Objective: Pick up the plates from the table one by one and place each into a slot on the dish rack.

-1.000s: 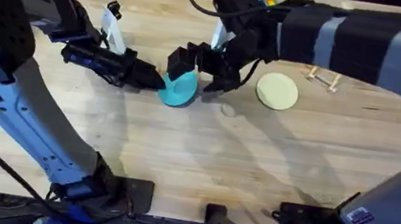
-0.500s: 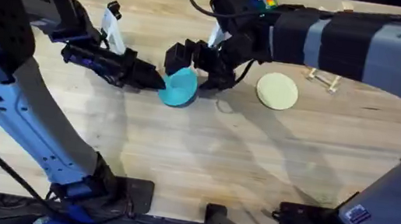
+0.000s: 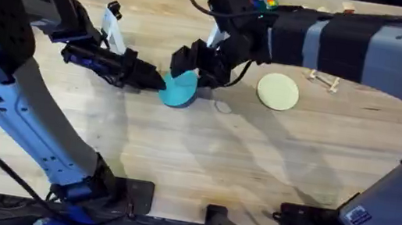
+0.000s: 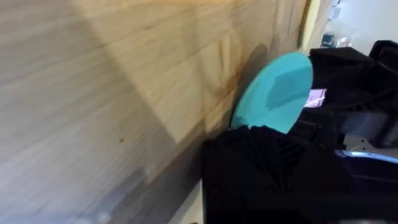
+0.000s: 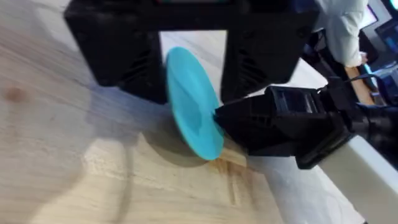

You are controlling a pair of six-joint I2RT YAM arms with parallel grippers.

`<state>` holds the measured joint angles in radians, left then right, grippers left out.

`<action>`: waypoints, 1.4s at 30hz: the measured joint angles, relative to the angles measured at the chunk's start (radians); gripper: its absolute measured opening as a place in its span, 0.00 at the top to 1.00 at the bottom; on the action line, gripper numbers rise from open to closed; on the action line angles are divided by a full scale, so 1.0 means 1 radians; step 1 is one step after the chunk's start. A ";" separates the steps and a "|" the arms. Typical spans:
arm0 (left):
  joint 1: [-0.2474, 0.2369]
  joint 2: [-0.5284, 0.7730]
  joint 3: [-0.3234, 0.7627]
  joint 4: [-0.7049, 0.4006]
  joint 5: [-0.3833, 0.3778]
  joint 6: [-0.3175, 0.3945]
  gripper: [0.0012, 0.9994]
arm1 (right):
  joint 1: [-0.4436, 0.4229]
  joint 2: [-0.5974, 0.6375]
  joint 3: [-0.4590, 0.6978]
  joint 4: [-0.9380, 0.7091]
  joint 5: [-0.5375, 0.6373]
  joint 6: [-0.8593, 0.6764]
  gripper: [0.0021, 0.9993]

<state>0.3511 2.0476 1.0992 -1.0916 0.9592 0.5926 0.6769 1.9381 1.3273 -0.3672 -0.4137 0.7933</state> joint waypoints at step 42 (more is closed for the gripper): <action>-0.002 -0.222 0.402 -0.263 -0.267 -0.131 0.96 | -0.107 0.013 0.021 -0.063 -0.074 -0.118 0.97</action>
<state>0.3492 1.8252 1.5017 -1.3544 0.6922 0.4614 0.5700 1.9509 1.3483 -0.4299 -0.4873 0.6751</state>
